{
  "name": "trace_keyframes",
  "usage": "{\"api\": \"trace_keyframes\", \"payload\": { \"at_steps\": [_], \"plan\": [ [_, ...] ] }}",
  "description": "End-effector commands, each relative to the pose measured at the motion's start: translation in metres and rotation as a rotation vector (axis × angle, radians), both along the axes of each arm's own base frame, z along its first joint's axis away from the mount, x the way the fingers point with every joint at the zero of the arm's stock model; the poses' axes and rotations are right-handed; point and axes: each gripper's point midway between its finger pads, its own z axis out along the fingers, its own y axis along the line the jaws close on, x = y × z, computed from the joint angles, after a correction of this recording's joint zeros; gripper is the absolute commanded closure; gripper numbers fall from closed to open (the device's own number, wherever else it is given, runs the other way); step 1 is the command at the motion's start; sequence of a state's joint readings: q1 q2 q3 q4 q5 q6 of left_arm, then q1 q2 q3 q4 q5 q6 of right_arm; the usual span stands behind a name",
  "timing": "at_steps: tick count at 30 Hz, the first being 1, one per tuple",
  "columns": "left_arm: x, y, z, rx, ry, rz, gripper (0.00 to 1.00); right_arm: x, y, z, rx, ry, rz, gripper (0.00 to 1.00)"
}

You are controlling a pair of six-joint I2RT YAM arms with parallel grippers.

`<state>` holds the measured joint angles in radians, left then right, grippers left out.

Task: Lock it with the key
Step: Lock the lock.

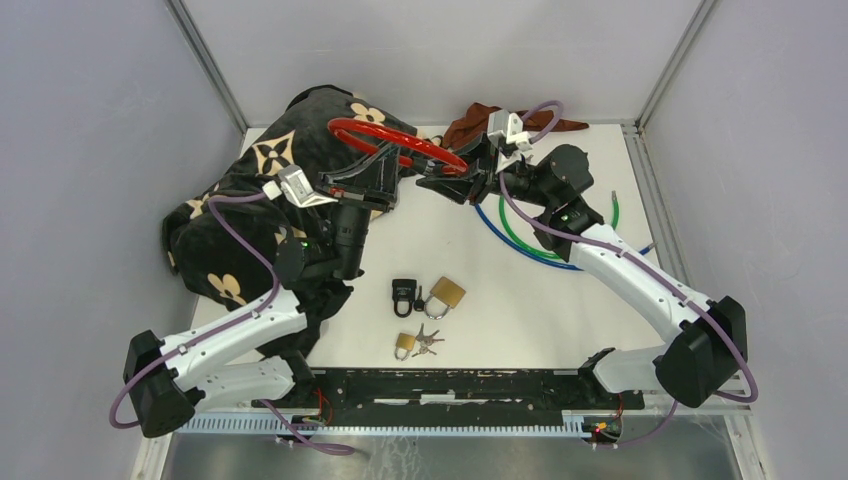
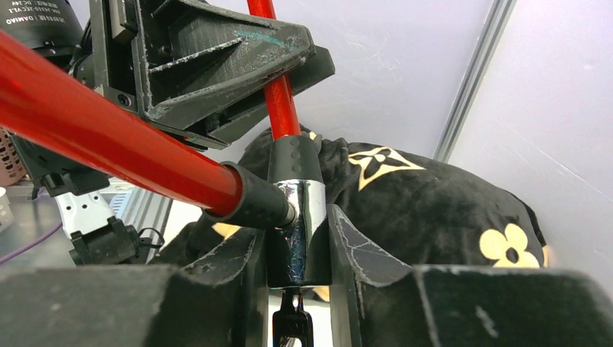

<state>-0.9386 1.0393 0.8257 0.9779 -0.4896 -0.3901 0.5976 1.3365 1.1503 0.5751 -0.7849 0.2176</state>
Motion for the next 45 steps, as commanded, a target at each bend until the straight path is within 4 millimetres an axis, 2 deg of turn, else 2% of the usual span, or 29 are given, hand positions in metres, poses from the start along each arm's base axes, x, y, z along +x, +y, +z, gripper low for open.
{"api": "trace_keyframes", "payload": {
  "at_steps": [1, 4, 6, 14, 18, 26, 35, 38, 40, 45],
  "plan": [
    [-0.012, -0.013, 0.004, 0.020, -0.024, -0.078, 0.98, -0.009, -0.008, 0.046, 0.096, -0.085, -0.006, 1.00],
    [-0.016, -0.019, -0.004, 0.088, -0.057, -0.093, 0.98, -0.014, -0.009, 0.053, 0.108, -0.069, 0.017, 1.00],
    [-0.026, -0.026, -0.008, 0.144, -0.126, -0.122, 0.98, -0.016, -0.009, 0.057, 0.114, -0.052, 0.025, 1.00],
    [-0.055, -0.038, -0.018, 0.252, -0.288, -0.226, 0.66, -0.021, -0.011, 0.061, 0.121, -0.014, 0.040, 1.00],
    [-0.065, -0.047, -0.027, 0.295, -0.325, -0.294, 0.65, -0.024, -0.008, 0.063, 0.119, 0.003, 0.073, 1.00],
    [-0.075, -0.060, -0.039, 0.409, -0.448, -0.402, 0.48, -0.029, -0.001, 0.051, 0.058, 0.043, 0.128, 1.00],
    [-0.078, -0.080, -0.061, 0.624, -0.611, -0.494, 0.49, -0.044, 0.013, 0.031, -0.064, 0.044, 0.184, 1.00],
    [-0.080, -0.082, -0.059, 0.640, -0.642, -0.504, 0.57, -0.045, 0.012, 0.029, -0.074, 0.039, 0.174, 1.00],
    [-0.084, -0.084, -0.061, 0.648, -0.654, -0.527, 0.58, -0.047, 0.012, 0.029, -0.076, 0.037, 0.181, 1.00],
    [-0.090, -0.090, -0.072, 0.665, -0.640, -0.611, 0.46, -0.052, 0.013, 0.030, -0.079, 0.031, 0.201, 1.00]
  ]
}}
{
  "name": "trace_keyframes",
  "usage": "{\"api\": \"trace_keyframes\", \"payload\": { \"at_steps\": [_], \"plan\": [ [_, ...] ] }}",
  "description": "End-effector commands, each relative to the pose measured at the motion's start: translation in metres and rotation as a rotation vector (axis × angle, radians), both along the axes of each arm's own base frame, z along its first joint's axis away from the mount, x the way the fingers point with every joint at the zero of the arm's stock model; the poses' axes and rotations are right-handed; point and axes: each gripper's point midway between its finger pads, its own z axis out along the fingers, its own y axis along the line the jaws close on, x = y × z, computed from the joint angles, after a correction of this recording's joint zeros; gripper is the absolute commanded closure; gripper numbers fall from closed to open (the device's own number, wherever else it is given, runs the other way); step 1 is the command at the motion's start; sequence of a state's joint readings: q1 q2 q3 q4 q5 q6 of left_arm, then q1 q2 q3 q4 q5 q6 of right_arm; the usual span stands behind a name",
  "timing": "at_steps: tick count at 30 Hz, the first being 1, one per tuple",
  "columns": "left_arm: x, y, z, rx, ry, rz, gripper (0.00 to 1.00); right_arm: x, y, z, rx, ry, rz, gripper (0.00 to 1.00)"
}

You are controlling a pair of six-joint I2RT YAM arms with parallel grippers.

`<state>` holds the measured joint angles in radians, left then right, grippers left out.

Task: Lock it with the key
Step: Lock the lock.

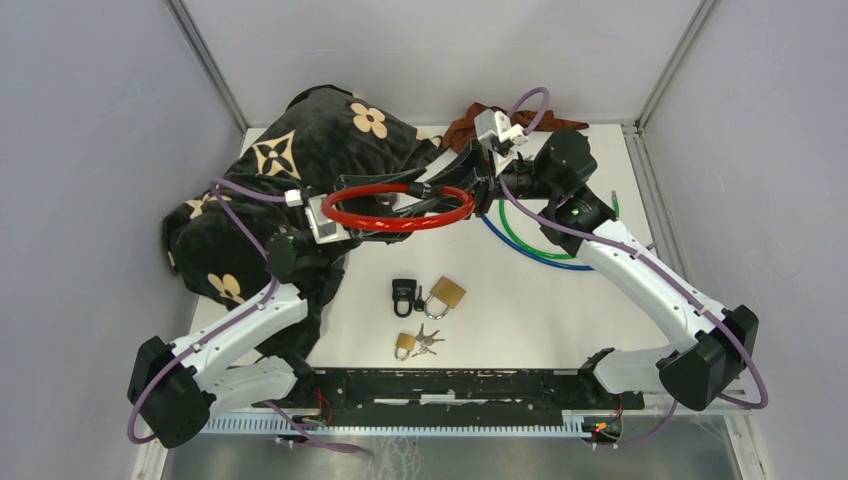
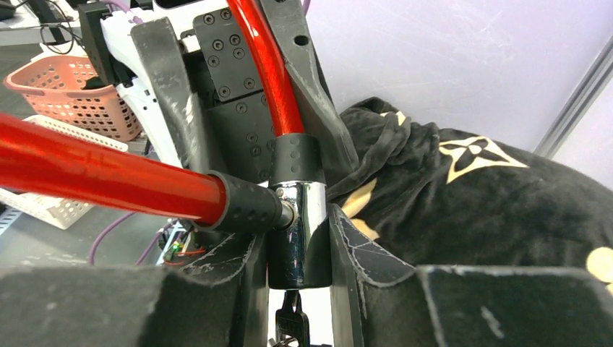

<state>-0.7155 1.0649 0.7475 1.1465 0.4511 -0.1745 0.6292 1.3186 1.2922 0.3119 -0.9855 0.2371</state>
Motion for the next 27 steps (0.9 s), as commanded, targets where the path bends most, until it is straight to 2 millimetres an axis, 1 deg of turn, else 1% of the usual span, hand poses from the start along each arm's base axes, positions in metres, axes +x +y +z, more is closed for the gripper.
{"api": "trace_keyframes", "payload": {
  "at_steps": [1, 3, 4, 7, 9, 15, 17, 19, 20, 23, 25, 27],
  "plan": [
    [-0.029, -0.043, -0.056, 0.251, 0.039, -0.250, 0.45, -0.002, 0.009, 0.019, 0.036, -0.036, -0.017, 1.00],
    [-0.027, -0.044, -0.058, 0.260, 0.047, -0.248, 0.46, -0.004, 0.008, 0.021, 0.036, -0.039, -0.016, 1.00],
    [-0.027, -0.044, -0.057, 0.260, 0.047, -0.247, 0.53, -0.004, 0.008, 0.021, 0.035, -0.041, -0.016, 1.00],
    [-0.029, -0.043, -0.051, 0.242, 0.052, -0.262, 0.83, -0.005, 0.007, 0.022, 0.038, -0.045, -0.022, 1.00],
    [-0.029, -0.041, -0.048, 0.221, 0.077, -0.264, 0.97, -0.005, 0.007, 0.022, 0.038, -0.049, -0.026, 1.00],
    [-0.021, -0.034, -0.038, 0.150, 0.173, -0.240, 0.98, -0.004, 0.006, 0.023, 0.036, -0.055, -0.040, 1.00],
    [-0.016, -0.034, -0.042, 0.146, 0.223, -0.227, 0.98, -0.001, 0.006, 0.023, 0.037, -0.049, -0.054, 1.00],
    [-0.004, -0.032, -0.048, 0.123, 0.305, -0.194, 0.98, 0.001, 0.006, 0.023, 0.038, -0.046, -0.065, 1.00],
    [0.000, -0.030, -0.048, 0.100, 0.326, -0.178, 0.98, 0.002, 0.006, 0.022, 0.035, -0.046, -0.066, 0.98],
    [0.004, -0.020, -0.034, 0.003, 0.344, -0.160, 0.98, 0.002, 0.006, 0.021, 0.035, -0.056, -0.069, 0.74],
    [0.004, -0.014, -0.023, -0.049, 0.352, -0.165, 0.98, 0.003, 0.006, 0.022, 0.037, -0.069, -0.074, 0.66],
    [0.001, -0.010, -0.017, -0.079, 0.358, -0.175, 0.98, 0.003, 0.005, 0.022, 0.037, -0.081, -0.078, 0.58]
  ]
}}
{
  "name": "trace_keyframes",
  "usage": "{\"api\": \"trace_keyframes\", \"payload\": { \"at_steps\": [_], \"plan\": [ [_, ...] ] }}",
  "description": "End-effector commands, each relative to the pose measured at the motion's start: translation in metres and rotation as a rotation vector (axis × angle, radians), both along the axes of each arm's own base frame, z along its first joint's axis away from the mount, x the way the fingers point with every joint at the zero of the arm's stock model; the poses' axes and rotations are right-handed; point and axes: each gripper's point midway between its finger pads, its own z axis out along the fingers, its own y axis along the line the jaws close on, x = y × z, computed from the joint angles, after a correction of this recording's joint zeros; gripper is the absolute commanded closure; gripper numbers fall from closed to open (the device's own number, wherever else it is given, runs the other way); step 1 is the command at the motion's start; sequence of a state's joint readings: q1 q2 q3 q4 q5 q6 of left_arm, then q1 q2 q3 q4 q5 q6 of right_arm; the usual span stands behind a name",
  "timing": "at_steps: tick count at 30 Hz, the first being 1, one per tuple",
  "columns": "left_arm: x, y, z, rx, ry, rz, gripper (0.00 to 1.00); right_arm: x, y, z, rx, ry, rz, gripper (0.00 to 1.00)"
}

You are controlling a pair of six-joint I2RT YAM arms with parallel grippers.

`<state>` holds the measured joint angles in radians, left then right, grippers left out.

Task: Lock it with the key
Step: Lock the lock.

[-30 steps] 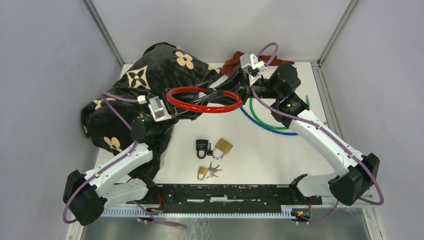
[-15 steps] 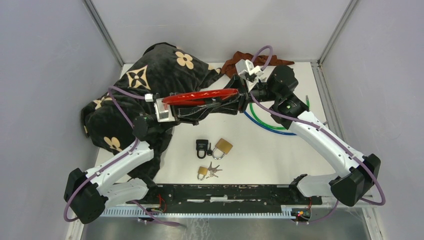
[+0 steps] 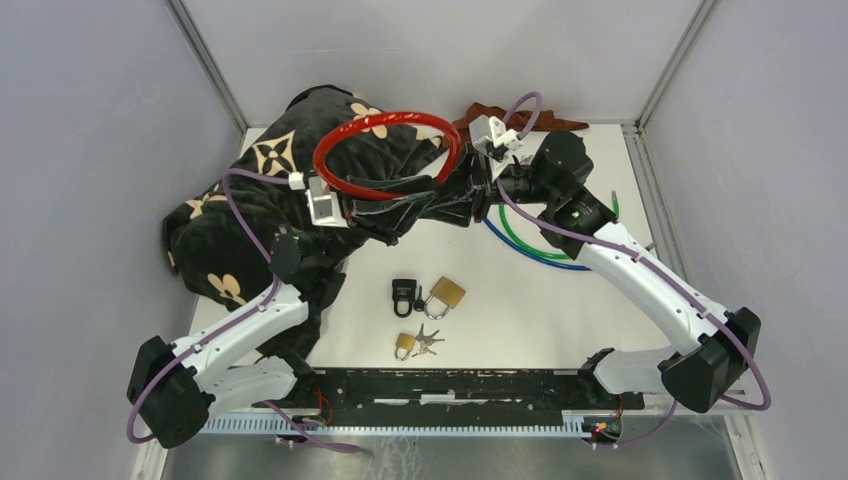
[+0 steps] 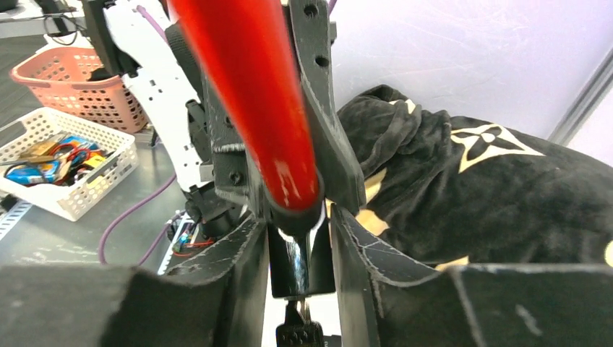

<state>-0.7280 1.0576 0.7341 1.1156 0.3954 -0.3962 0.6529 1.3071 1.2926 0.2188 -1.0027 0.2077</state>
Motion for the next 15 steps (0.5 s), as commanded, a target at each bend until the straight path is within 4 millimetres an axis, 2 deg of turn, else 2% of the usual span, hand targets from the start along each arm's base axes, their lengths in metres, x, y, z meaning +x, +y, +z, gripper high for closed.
{"api": "trace_keyframes", "payload": {
  "at_steps": [1, 8, 9, 11, 15],
  "plan": [
    [0.002, -0.006, -0.009, -0.032, 0.146, -0.060, 0.98, 0.015, 0.002, 0.034, 0.085, -0.122, -0.113, 0.54],
    [0.002, -0.001, -0.013, -0.041, 0.164, -0.047, 0.98, 0.014, -0.009, 0.034, 0.060, -0.180, -0.145, 0.34],
    [0.002, -0.001, -0.013, -0.041, 0.164, -0.048, 0.98, 0.014, -0.012, 0.035, 0.057, -0.191, -0.150, 0.27],
    [0.001, -0.001, -0.014, -0.039, 0.164, -0.047, 0.98, 0.013, -0.022, 0.040, 0.046, -0.213, -0.156, 0.03],
    [0.000, 0.001, -0.014, -0.040, 0.149, -0.041, 0.98, 0.014, -0.049, 0.057, 0.041, -0.274, -0.211, 0.02]
  ]
}}
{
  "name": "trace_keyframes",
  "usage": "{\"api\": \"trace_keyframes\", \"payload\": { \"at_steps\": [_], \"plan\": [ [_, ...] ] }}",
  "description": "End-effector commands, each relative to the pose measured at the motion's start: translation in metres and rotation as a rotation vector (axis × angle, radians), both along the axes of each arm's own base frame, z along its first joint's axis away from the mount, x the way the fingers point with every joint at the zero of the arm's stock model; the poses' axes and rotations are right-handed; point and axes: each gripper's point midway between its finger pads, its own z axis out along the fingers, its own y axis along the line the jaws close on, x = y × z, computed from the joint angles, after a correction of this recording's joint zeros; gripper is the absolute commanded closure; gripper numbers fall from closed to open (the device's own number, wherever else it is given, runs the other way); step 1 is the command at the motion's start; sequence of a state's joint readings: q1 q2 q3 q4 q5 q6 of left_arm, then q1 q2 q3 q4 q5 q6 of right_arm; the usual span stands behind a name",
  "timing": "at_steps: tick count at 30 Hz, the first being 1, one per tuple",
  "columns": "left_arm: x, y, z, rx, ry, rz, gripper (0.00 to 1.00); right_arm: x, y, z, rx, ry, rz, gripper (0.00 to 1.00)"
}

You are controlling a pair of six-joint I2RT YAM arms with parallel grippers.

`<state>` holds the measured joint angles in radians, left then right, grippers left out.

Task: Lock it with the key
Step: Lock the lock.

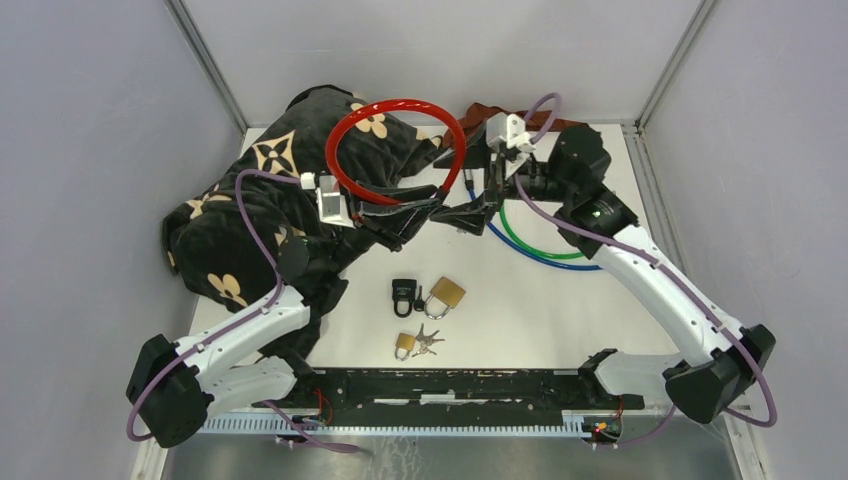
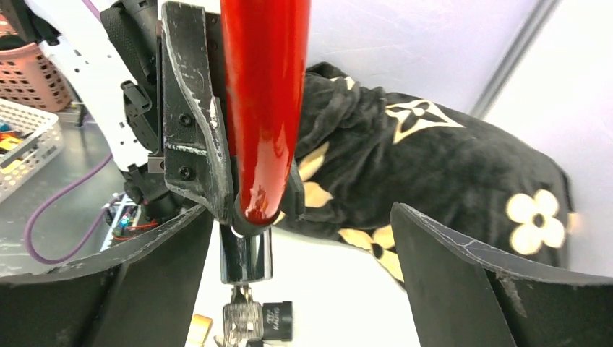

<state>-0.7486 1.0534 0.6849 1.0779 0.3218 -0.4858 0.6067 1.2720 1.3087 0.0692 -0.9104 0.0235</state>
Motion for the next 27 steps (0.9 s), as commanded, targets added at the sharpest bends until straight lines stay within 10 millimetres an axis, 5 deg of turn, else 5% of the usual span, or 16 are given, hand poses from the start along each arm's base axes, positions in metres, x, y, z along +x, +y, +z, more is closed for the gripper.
{"api": "trace_keyframes", "payload": {
  "at_steps": [1, 7, 13, 19, 22, 27],
  "plan": [
    [-0.010, 0.007, 0.010, -0.034, -0.016, -0.017, 0.98, -0.016, -0.035, 0.069, 0.075, -0.203, -0.059, 0.02],
    [-0.012, 0.007, 0.008, -0.026, -0.028, -0.020, 0.98, -0.035, -0.046, 0.106, 0.141, -0.264, -0.050, 0.04],
    [-0.015, 0.006, 0.008, -0.027, -0.042, -0.032, 0.98, -0.031, -0.045, 0.118, 0.239, -0.182, -0.068, 0.22],
    [-0.015, 0.016, 0.024, -0.076, -0.090, 0.018, 0.98, -0.017, -0.047, 0.085, 0.181, -0.163, -0.139, 0.06],
    [-0.015, 0.021, 0.028, -0.089, -0.102, 0.043, 0.98, -0.015, -0.049, 0.050, 0.071, -0.180, -0.154, 0.03],
    [-0.019, 0.022, 0.030, -0.097, -0.116, 0.033, 0.98, -0.020, -0.032, 0.006, 0.011, -0.055, -0.011, 0.10]
  ]
}}
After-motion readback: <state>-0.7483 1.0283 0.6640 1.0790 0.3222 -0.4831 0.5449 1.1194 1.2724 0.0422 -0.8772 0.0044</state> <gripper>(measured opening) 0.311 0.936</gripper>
